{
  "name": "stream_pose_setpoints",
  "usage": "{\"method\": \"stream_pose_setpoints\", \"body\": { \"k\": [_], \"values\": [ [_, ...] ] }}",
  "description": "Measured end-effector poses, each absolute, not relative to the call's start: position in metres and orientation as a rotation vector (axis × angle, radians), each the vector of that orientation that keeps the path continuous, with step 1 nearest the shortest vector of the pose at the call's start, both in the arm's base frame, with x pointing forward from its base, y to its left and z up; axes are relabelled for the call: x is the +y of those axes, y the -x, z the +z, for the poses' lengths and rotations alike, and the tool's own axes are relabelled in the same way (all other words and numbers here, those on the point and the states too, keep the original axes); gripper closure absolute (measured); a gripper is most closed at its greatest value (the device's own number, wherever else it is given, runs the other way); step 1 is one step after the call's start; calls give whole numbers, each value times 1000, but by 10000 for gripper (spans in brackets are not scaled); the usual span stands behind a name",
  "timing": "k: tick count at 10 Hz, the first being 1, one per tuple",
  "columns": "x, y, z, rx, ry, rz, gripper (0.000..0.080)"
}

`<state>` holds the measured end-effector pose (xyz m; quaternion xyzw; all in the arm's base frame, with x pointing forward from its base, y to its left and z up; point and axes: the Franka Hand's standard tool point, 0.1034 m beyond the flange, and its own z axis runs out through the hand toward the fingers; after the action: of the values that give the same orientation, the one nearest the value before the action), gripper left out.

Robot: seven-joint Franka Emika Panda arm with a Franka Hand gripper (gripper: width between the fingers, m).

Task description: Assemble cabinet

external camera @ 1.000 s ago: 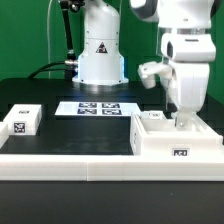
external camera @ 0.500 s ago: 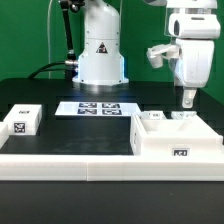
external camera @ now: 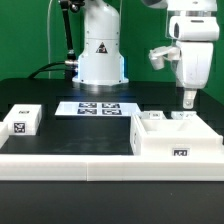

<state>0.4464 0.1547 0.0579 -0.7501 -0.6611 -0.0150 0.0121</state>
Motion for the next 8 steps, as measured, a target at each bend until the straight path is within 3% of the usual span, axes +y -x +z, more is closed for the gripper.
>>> {"method": "stream_pose_setpoints", "body": {
  "k": [2, 5, 8],
  "values": [
    [174, -430, 47, -2067, 2308, -64, 2],
    [176, -420, 24, -2048, 2291, -63, 2],
    [176, -418, 17, -2035, 2293, -66, 2]
  ]
}}
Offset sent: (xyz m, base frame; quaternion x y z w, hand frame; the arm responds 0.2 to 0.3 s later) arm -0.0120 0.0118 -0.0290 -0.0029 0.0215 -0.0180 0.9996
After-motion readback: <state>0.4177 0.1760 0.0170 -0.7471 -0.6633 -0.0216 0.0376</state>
